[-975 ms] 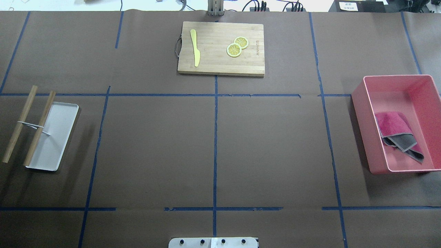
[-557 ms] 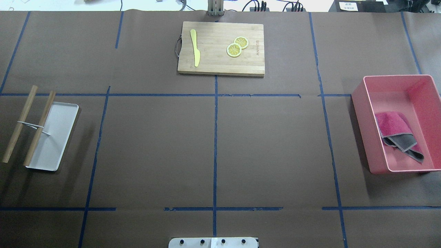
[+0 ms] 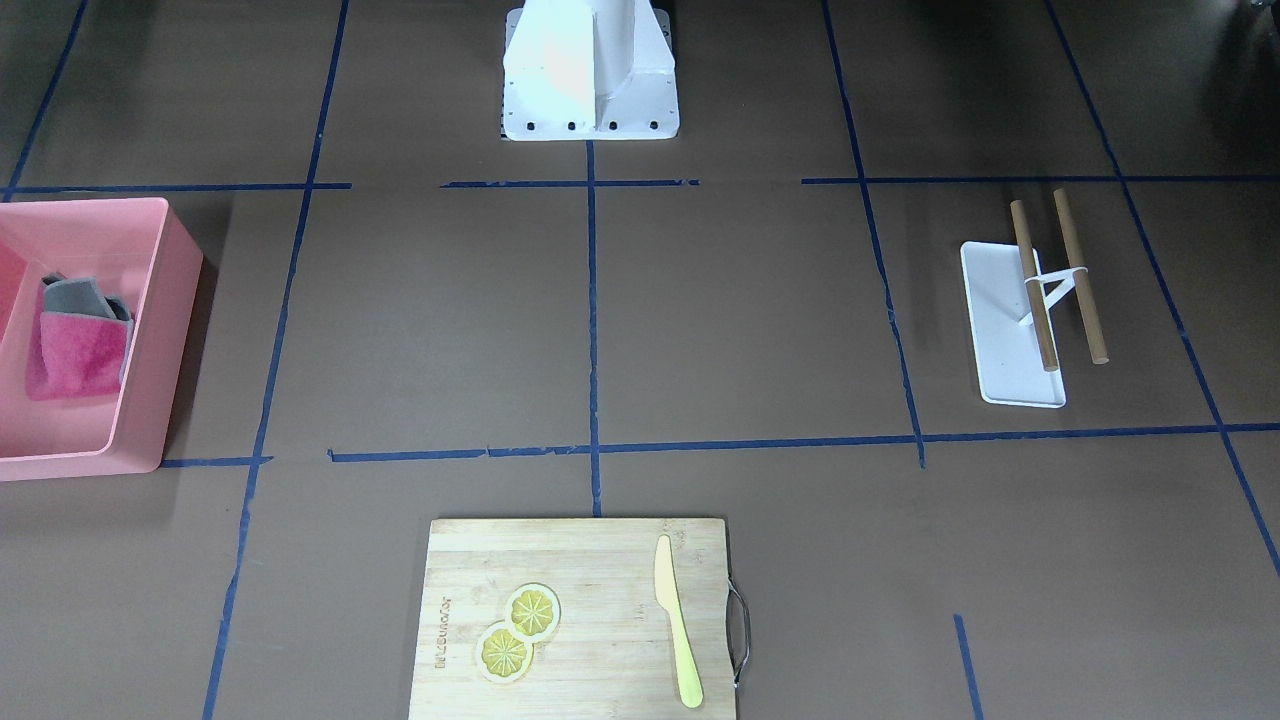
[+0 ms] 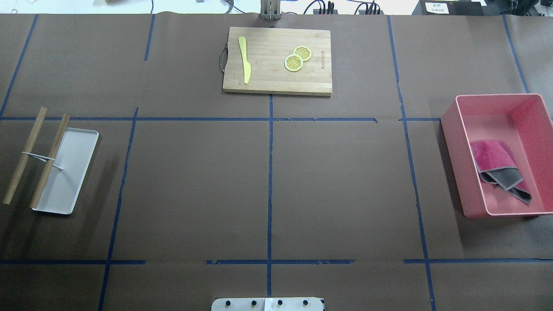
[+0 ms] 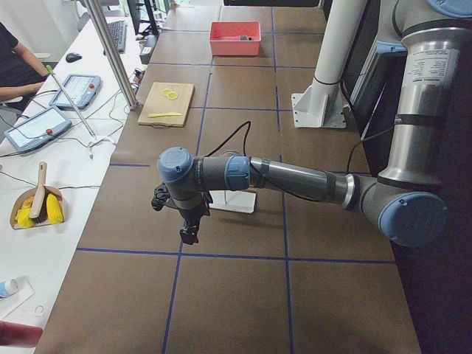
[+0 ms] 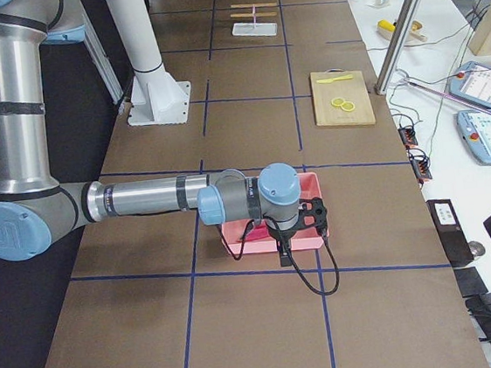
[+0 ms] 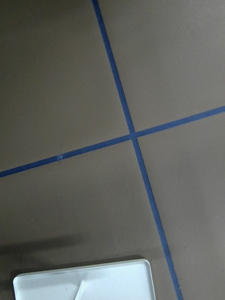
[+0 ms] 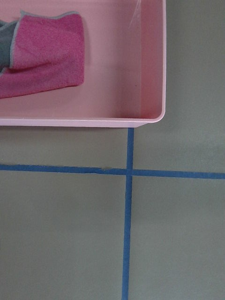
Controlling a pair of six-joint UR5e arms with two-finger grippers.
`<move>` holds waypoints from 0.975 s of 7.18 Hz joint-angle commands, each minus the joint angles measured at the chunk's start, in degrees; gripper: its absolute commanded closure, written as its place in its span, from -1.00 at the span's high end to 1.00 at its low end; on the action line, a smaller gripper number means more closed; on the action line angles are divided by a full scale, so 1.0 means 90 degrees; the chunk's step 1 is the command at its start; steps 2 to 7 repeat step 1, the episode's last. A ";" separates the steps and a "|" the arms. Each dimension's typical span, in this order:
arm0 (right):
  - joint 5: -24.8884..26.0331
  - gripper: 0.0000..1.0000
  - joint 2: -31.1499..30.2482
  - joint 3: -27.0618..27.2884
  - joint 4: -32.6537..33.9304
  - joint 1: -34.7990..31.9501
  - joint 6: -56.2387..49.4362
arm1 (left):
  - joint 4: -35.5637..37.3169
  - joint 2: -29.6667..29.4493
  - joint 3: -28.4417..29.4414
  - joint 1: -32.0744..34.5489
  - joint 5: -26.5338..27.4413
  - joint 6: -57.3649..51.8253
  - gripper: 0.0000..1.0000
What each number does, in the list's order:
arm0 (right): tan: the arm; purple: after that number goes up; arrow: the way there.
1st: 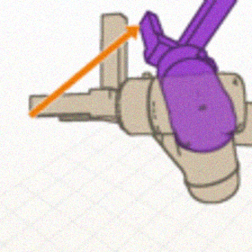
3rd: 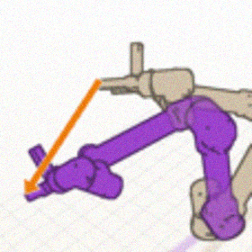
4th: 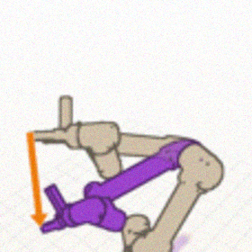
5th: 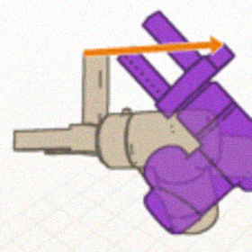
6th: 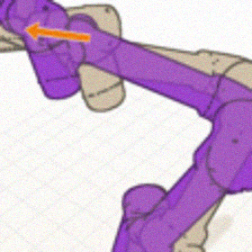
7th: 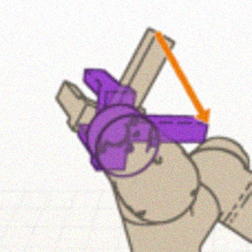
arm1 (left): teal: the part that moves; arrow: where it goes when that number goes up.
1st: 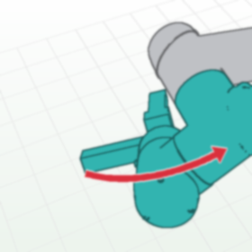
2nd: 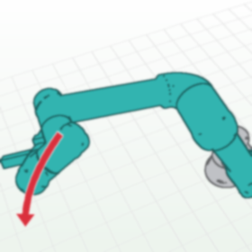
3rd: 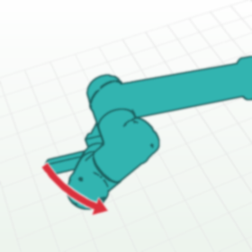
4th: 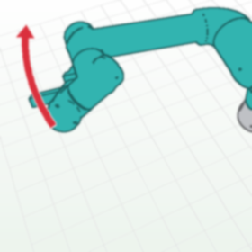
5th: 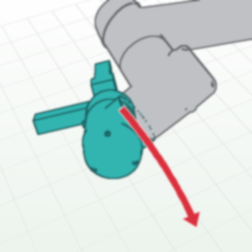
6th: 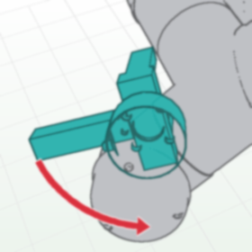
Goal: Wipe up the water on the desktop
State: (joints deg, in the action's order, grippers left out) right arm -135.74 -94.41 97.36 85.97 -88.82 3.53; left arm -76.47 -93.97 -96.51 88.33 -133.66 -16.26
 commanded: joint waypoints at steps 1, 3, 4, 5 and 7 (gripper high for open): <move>-0.0006 1.00 0.0070 -0.0008 0.0018 0.0054 -0.0002 | -0.0009 -0.0018 -0.0077 0.0000 0.0007 0.0010 1.00; -0.0006 1.00 0.0070 -0.0008 0.0018 0.0054 -0.0002 | -0.0009 -0.0018 -0.0077 0.0000 0.0007 0.0010 1.00; -0.0006 1.00 0.0070 -0.0008 0.0018 0.0054 -0.0002 | -0.0009 -0.0018 -0.0077 0.0000 0.0007 0.0010 1.00; -0.0006 1.00 0.0070 -0.0008 0.0018 0.0054 -0.0002 | -0.0009 -0.0018 -0.0077 0.0000 0.0007 0.0010 1.00; -0.0006 1.00 0.0070 -0.0008 0.0018 0.0054 -0.0002 | -0.0009 -0.0018 -0.0077 0.0000 0.0007 0.0010 1.00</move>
